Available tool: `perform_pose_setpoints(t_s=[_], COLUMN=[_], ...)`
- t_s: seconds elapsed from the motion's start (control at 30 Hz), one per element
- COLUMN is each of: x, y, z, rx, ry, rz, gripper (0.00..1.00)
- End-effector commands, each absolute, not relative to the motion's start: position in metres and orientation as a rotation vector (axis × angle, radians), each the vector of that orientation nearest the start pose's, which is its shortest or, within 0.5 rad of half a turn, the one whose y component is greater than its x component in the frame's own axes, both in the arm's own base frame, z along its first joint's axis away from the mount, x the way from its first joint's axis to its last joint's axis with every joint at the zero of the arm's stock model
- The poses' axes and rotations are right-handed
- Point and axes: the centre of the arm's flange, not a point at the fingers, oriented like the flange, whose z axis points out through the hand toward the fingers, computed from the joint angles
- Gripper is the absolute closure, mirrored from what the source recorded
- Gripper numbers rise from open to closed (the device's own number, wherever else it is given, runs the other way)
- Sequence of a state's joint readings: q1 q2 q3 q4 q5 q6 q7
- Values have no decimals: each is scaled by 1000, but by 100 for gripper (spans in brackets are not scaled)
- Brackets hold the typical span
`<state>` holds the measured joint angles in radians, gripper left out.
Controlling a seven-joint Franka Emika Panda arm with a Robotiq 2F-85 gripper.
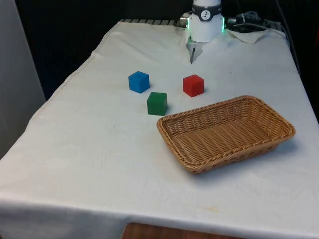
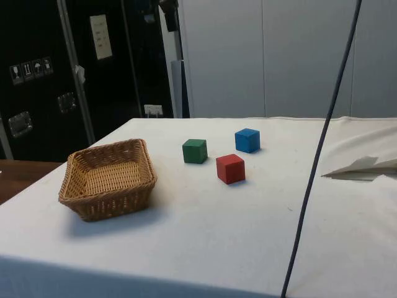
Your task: Pick up the blue cube and place it into the basket.
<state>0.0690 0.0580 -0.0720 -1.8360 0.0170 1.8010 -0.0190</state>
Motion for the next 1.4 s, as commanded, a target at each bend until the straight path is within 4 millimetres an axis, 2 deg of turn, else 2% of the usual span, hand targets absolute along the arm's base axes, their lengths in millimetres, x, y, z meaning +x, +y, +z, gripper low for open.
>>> perform_pose_setpoints(t_s=[0.0,0.27,0.93,1.37], x=[565,556,522,519], y=[0,-6,-41,-55], z=[487,489,495,485], rx=[-3128,-3126,-3116,-3122], ry=[-16,-10,12,81], rz=[134,144,98,100], gripper=[0,0,0,0])
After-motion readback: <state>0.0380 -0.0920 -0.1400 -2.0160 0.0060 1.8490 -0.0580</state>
